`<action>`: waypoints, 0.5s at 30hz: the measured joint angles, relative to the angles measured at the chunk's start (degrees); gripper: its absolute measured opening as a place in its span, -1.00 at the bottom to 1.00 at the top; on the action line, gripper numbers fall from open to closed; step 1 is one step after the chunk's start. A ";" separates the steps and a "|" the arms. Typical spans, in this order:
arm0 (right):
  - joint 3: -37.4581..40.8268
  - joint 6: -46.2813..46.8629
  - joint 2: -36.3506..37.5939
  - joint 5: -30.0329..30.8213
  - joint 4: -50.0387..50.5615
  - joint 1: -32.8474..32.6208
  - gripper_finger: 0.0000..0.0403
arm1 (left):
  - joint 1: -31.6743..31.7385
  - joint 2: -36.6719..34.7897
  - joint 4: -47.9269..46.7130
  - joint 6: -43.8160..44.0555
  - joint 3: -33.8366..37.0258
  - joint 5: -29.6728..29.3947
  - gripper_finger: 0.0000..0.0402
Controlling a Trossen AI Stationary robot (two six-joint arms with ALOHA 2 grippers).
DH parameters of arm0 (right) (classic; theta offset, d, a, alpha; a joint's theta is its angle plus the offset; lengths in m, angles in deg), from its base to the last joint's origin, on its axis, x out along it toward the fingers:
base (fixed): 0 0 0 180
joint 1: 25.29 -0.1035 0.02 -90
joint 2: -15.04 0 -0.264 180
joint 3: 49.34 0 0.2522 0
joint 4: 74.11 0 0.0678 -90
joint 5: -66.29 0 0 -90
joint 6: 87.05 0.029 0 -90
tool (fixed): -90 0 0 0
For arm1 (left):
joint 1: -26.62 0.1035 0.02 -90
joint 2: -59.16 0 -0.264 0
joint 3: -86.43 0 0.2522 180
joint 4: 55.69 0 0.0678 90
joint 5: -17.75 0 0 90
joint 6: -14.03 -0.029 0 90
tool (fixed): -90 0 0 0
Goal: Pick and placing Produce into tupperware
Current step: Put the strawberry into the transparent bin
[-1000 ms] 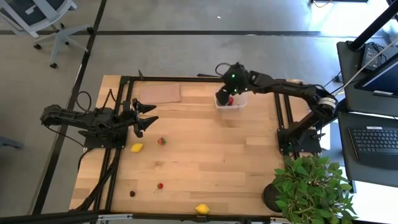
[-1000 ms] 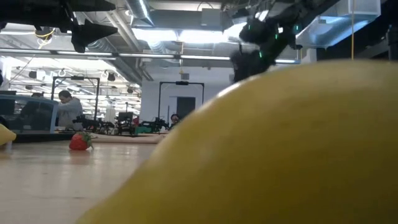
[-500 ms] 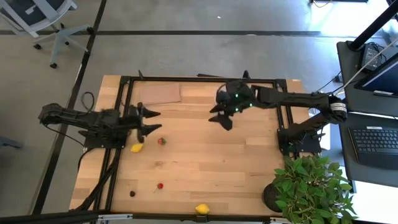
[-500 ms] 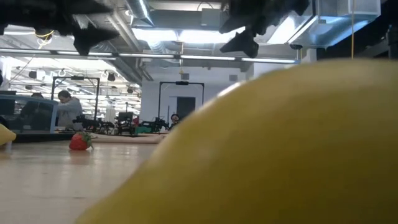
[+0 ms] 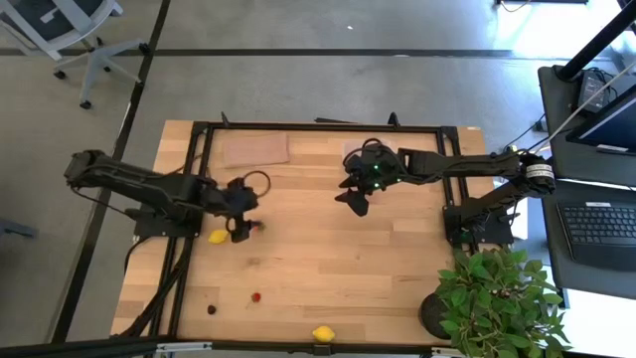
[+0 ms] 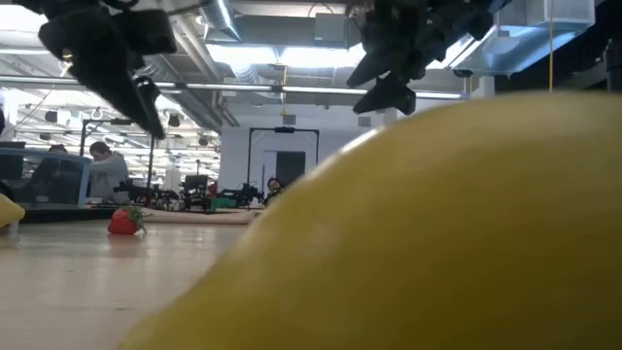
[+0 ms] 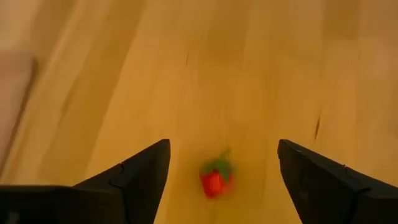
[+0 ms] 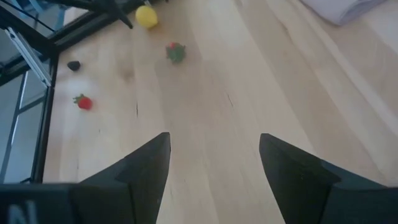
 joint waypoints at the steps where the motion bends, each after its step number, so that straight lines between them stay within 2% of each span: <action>1: 0.23 0.04 0.00 0.00 -0.24 0.00 0.23 | -0.39 1.74 -1.36 0.58 -0.79 0.03 0.43; 7: 2.35 0.04 0.00 0.02 -4.40 0.00 0.23 | -2.43 11.10 -2.09 -4.91 -1.61 -1.93 0.43; 15: 2.62 0.03 0.00 0.02 -5.01 0.00 0.23 | -2.51 19.07 -1.84 -5.39 -1.58 0.90 0.43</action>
